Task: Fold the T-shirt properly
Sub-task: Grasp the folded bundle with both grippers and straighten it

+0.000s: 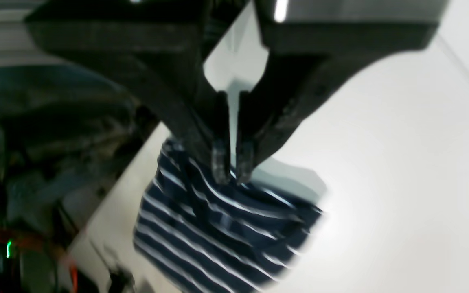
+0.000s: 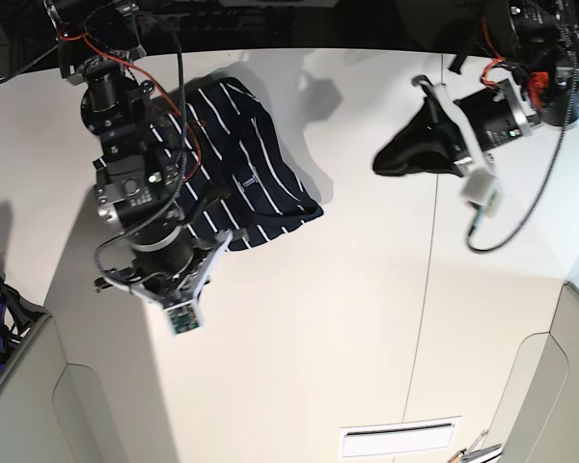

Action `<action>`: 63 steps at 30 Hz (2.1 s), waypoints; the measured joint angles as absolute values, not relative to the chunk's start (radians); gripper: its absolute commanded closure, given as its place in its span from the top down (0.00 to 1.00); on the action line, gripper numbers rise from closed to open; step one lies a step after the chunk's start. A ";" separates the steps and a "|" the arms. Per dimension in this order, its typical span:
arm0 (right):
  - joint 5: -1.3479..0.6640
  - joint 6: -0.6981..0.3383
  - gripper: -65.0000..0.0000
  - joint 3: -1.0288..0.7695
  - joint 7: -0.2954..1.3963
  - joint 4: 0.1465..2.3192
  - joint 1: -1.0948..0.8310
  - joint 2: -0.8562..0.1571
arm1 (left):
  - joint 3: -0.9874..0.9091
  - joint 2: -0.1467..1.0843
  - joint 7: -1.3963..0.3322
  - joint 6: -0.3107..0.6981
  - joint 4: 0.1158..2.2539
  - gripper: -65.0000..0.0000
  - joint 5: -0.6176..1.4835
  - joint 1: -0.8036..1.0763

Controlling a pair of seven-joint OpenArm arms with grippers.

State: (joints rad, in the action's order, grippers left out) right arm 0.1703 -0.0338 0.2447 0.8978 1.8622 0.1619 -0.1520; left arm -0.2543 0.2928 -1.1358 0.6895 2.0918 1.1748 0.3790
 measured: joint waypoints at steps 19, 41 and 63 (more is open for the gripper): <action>-0.287 -0.439 0.00 -0.104 0.830 1.538 0.258 -0.216 | 0.217 0.147 -0.852 0.679 1.969 0.05 0.617 0.368; -0.392 -0.573 0.00 -0.113 0.863 1.139 0.379 -0.215 | 0.171 0.100 -0.801 0.659 1.679 0.05 0.531 0.178; -0.662 -0.591 0.00 -0.214 0.921 1.373 0.181 -0.272 | -0.008 0.253 -0.890 0.689 1.828 0.03 0.761 0.120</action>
